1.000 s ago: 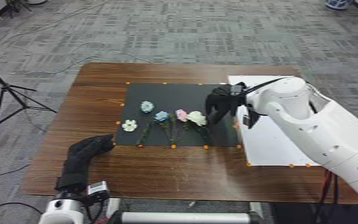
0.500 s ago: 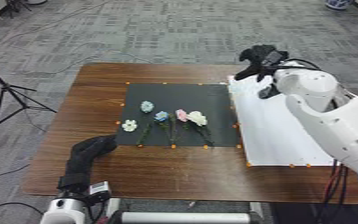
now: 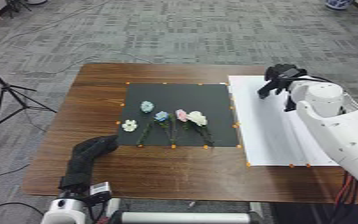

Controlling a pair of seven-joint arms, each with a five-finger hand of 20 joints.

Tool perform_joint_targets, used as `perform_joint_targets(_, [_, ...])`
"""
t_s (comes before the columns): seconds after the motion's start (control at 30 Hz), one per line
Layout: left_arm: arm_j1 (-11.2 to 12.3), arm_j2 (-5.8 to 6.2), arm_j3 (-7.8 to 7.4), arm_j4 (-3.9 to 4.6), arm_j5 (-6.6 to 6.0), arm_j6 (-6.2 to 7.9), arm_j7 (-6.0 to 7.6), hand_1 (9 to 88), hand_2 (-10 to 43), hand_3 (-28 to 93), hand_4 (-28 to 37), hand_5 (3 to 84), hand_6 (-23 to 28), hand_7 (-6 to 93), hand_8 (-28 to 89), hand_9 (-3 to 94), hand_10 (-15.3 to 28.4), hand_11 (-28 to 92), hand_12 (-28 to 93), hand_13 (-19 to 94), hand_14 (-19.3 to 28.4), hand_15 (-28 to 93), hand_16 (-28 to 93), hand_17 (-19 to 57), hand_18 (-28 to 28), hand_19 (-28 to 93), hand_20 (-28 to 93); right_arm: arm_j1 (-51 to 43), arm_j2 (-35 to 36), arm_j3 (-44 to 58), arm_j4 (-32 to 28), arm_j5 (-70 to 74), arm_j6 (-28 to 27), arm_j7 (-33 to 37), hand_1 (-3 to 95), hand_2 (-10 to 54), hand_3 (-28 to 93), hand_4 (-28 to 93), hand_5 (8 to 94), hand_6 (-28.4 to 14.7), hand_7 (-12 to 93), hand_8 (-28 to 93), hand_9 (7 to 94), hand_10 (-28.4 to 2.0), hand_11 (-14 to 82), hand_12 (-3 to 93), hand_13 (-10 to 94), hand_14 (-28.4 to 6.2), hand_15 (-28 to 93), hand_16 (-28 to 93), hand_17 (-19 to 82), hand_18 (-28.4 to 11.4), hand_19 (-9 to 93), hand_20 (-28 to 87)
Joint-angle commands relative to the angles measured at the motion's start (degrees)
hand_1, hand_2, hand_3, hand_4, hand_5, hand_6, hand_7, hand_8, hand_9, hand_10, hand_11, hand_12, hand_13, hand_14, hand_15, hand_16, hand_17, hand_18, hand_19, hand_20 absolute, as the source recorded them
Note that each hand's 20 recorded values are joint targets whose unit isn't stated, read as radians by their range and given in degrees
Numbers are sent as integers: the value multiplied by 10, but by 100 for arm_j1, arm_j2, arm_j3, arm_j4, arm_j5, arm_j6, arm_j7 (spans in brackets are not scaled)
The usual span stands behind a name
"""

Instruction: Arrange flowers

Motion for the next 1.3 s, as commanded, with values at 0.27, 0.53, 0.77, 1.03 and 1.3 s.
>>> perform_joint_targets(0.27, [80,-175,102,-16,-16,-55,-35,301,27,664,-215,558,-12,204,-91,539,139,257,149,430,172,335,20,29,155,250,236,-477,-169,-300,252,226,1045,208,431,-95,614,-198,677,7,252,61,799,-104,307,261,831,-54,671,343,569,-163,932,597])
perform_joint_targets(0.53, [125,-142,65,-44,-31,-21,-37,302,28,663,-215,558,-11,205,-91,539,140,257,149,430,172,335,20,29,155,250,236,-356,606,-635,-852,1580,1960,443,559,-81,577,-223,772,8,308,144,877,-94,377,285,893,-28,664,351,625,-157,932,627])
perform_joint_targets(0.77, [88,-104,35,-42,-19,-66,-84,302,29,664,-216,559,-10,201,-91,540,141,257,148,430,172,335,20,29,155,250,236,-635,1141,-487,-2202,2254,1346,546,560,-83,581,-217,779,2,299,146,884,-94,367,282,897,-23,661,361,632,-152,932,635])
perform_joint_targets(1.03, [-23,-66,50,-2,-9,-140,-103,302,30,663,-215,560,-9,202,-91,540,140,257,148,430,173,336,20,29,154,250,236,-1138,1375,-577,-3037,2509,559,483,558,-84,581,-210,785,1,290,139,891,-94,332,273,894,-22,656,368,631,-151,932,637])
perform_joint_targets(1.3, [-94,-62,72,28,8,-210,-157,302,31,663,-215,558,-11,203,-91,539,139,258,149,429,173,336,20,27,155,252,236,-1513,1011,-734,-3051,2398,407,408,557,-85,579,-211,789,1,281,129,897,-88,307,264,892,-23,655,369,629,-150,932,635])
